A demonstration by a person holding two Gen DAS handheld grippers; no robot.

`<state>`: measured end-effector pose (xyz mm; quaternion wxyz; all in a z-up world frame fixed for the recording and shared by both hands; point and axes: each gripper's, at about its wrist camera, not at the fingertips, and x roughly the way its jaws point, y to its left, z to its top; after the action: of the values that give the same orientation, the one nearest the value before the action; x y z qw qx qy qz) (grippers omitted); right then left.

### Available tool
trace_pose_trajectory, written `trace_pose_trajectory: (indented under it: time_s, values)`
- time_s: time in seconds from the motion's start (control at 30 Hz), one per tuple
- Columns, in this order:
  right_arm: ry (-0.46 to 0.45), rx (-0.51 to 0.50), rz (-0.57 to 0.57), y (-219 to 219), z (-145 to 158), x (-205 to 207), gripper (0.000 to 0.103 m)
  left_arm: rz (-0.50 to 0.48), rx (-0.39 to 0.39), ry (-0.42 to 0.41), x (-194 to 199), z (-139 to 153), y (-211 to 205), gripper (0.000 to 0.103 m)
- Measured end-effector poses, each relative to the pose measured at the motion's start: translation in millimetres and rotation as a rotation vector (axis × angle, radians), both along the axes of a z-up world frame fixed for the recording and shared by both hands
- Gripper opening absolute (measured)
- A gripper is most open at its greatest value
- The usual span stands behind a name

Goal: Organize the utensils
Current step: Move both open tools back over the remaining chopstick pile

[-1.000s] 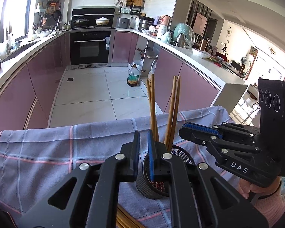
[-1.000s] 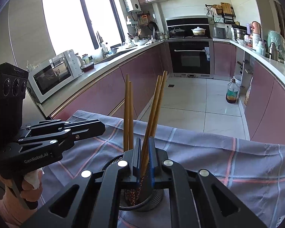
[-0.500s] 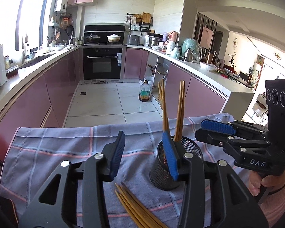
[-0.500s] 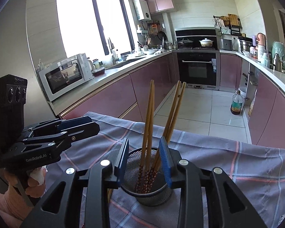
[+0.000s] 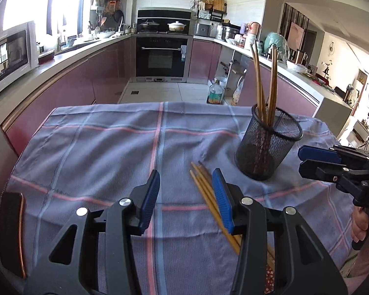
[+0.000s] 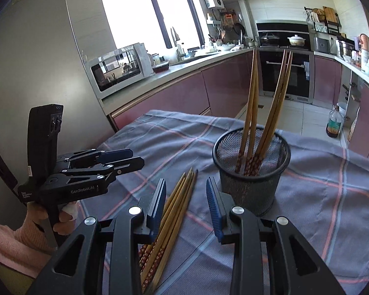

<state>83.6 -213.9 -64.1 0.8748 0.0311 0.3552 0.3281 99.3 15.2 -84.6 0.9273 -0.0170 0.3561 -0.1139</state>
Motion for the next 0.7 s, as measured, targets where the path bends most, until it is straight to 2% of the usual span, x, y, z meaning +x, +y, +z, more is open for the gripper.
trace_pose_trajectory:
  time_s: [0.23,0.7]
  values:
    - [0.115,-0.058,0.008,20.0,-38.9,-1.0,0.031,-0.040,0.000,0.082,-4.4,-25.6,-7.5,0.044]
    - [0.175,-0.085,-0.009,29.5,-63.4,-0.7,0.030,-0.096,0.000,0.162,-6.7,-46.4,-25.9,0.046]
